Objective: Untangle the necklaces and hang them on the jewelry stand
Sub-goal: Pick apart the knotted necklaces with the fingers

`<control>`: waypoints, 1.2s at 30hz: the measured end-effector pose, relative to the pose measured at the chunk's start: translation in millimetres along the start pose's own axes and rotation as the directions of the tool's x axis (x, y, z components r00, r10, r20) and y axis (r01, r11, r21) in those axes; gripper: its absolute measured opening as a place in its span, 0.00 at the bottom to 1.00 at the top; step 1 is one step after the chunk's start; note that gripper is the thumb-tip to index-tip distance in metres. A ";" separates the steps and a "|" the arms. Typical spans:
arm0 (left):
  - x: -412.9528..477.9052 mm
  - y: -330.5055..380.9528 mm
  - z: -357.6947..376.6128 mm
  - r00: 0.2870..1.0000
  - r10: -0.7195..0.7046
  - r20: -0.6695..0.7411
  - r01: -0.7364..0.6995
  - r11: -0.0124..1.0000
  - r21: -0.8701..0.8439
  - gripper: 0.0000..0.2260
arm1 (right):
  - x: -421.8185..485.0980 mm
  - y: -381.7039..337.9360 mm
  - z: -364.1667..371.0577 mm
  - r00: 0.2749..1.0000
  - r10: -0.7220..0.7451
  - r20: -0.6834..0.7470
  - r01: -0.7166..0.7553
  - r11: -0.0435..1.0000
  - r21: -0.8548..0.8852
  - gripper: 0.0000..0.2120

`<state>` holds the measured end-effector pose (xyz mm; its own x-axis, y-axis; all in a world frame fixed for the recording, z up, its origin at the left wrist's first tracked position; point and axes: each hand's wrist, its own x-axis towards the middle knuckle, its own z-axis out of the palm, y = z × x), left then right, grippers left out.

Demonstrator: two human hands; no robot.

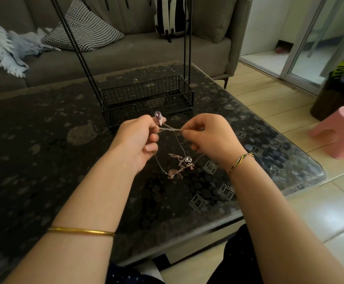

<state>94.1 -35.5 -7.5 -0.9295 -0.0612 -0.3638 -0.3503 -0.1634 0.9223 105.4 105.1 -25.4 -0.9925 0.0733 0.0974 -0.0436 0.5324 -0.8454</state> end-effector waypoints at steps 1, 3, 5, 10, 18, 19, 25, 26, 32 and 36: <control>0.0 0.3 -0.6 1.000 0.002 -0.012 -0.002 1.000 0.005 0.13 | 0.8 0.8 -1.3 1.000 -0.003 -0.006 0.003 1.000 -0.023 0.06; 0.6 1.2 -1.8 0.999 0.007 -0.034 -0.006 1.000 0.008 0.13 | 2.1 3.4 -3.1 1.000 -0.002 -0.017 0.001 0.998 -0.062 0.06; 1.8 1.8 -2.6 0.998 0.012 -0.061 -0.012 1.000 -0.001 0.13 | 3.5 7.2 -4.4 0.999 0.013 -0.035 -0.016 0.996 -0.089 0.07; 2.8 2.0 -3.6 0.991 0.036 -0.131 -0.035 0.999 0.006 0.13 | 6.2 13.8 -7.3 0.989 0.040 -0.143 -0.064 0.984 -0.165 0.04; 0.9 3.6 -3.1 0.968 0.078 -0.237 -0.076 0.997 0.018 0.12 | 1.3 5.0 -12.6 0.970 0.229 -0.080 -0.222 0.971 0.089 0.18; 1.2 3.3 -4.2 0.965 0.082 -0.250 -0.077 0.997 0.027 0.12 | 0.6 2.8 -14.9 0.957 0.291 -0.008 -0.276 0.918 0.286 0.18; 4.0 1.3 -6.1 0.951 0.103 -0.292 -0.083 0.993 0.082 0.13 | 0.0 0.8 -27.6 0.940 0.260 0.219 -0.340 0.697 0.632 0.02; 4.4 1.1 -5.8 0.948 0.110 -0.298 -0.088 0.992 0.085 0.13 | 0.2 2.8 -27.6 0.957 0.243 0.156 -0.289 0.815 0.502 0.04; 7.7 -2.7 -6.5 0.928 0.152 -0.339 -0.098 0.980 0.171 0.13 | 6.2 24.4 -22.6 0.928 0.147 -0.344 -0.190 0.977 -0.095 0.09; 7.3 -9.3 -5.9 0.915 0.202 -0.349 -0.099 0.951 0.292 0.15 | 3.2 19.3 -33.4 0.878 0.479 -0.013 -0.343 0.646 0.682 0.08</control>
<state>91.2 -40.2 -19.5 -0.8809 -0.4324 -0.1922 -0.2752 0.1377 0.9515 105.2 143.8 -23.8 -0.8907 0.3301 -0.3125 0.2342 -0.2559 -0.9379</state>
